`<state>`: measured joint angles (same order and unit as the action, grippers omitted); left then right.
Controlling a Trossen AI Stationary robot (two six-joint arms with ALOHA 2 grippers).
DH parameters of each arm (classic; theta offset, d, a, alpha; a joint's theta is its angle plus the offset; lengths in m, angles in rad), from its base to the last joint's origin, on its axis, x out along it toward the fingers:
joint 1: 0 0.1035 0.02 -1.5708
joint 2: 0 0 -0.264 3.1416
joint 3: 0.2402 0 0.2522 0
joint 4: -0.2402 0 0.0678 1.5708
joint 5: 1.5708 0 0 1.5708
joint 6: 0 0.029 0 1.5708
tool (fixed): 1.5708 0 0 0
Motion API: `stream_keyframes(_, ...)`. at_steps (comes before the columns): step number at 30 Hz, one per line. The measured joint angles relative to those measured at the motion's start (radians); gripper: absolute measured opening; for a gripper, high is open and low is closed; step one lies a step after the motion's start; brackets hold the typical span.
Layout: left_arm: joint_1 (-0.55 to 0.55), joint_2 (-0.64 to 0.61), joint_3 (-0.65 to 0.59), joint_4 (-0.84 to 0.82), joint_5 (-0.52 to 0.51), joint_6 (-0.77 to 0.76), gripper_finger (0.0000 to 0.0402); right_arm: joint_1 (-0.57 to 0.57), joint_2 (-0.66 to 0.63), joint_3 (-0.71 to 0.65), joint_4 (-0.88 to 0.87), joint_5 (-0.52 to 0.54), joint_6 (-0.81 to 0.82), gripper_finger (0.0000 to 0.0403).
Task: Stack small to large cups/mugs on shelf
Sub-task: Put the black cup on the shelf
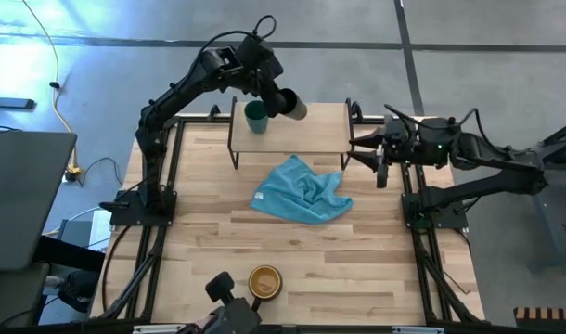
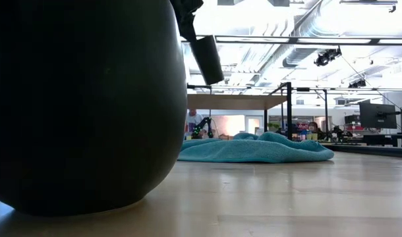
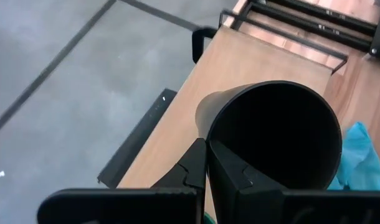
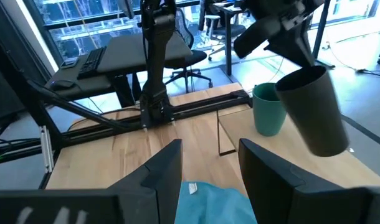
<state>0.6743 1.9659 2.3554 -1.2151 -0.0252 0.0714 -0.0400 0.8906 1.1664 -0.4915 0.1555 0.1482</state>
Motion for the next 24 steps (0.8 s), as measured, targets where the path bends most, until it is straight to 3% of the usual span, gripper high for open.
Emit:
stream_keyframes(14,0.000,-0.002,0.000,-0.016,0.014,-0.006,0.0000,-0.026,0.001,0.000,-0.005,0.001,-0.018,0.0149)
stream_keyframes(24,0.000,-0.002,0.000,-0.056,0.014,0.000,0.0000,-0.026,0.018,0.000,-0.051,0.083,-0.018,0.0149)
